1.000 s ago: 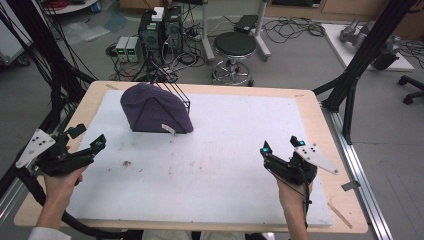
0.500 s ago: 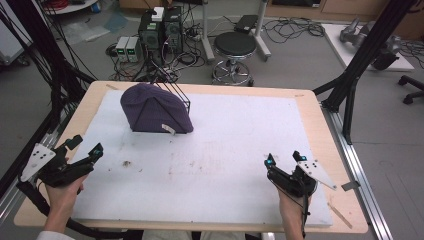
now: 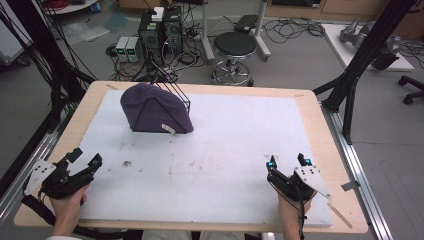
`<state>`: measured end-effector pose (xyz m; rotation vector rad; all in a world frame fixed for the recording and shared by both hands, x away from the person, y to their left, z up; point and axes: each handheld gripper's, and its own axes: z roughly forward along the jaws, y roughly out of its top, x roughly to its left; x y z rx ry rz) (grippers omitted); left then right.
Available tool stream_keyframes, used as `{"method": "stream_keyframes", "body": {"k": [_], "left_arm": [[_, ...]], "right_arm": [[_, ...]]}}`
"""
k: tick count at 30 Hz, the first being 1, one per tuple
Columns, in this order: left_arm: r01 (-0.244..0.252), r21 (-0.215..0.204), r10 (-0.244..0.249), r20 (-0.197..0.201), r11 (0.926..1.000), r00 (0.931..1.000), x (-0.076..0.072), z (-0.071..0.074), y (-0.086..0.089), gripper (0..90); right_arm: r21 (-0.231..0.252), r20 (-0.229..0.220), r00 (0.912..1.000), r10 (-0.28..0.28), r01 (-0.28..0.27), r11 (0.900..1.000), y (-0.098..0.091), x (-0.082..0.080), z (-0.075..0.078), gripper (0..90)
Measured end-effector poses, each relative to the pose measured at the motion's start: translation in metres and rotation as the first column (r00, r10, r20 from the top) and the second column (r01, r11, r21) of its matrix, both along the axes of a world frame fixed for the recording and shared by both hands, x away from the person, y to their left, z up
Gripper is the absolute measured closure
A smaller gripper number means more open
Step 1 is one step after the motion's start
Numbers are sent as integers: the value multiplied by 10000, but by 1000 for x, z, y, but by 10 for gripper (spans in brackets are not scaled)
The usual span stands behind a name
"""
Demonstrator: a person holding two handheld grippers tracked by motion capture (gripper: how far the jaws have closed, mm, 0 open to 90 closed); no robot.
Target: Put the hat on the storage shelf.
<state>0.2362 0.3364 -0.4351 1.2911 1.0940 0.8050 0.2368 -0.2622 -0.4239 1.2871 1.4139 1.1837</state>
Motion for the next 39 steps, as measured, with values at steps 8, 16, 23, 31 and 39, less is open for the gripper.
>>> {"method": "stream_keyframes", "body": {"k": [8, 16, 23, 31, 39], "left_arm": [[-26, -40, 26, -121, 10000, 9999, -3, -1, -1, 224], [-102, -277, 99, -110, 9996, 9999, -5, -1, -1, 237], [-105, -360, 101, -106, 9993, 9999, -5, -2, -1, 238], [-52, -339, 48, -123, 9994, 9999, -5, -2, -1, 238], [-55, -261, 47, -307, 9996, 9995, -4, -3, 0, 238]], "right_arm": [[-126, -167, 9997, 156, -158, 9998, -2, 3, -5, 129], [123, -306, 9995, 127, -124, 9998, -5, 4, -6, 135], [114, -383, 9990, 236, -231, 9997, -1, 4, -6, 136], [95, -399, 9988, 274, -271, 9996, -2, 3, -6, 136], [142, -649, 9973, 353, -345, 9993, 0, 5, -8, 123]]}}
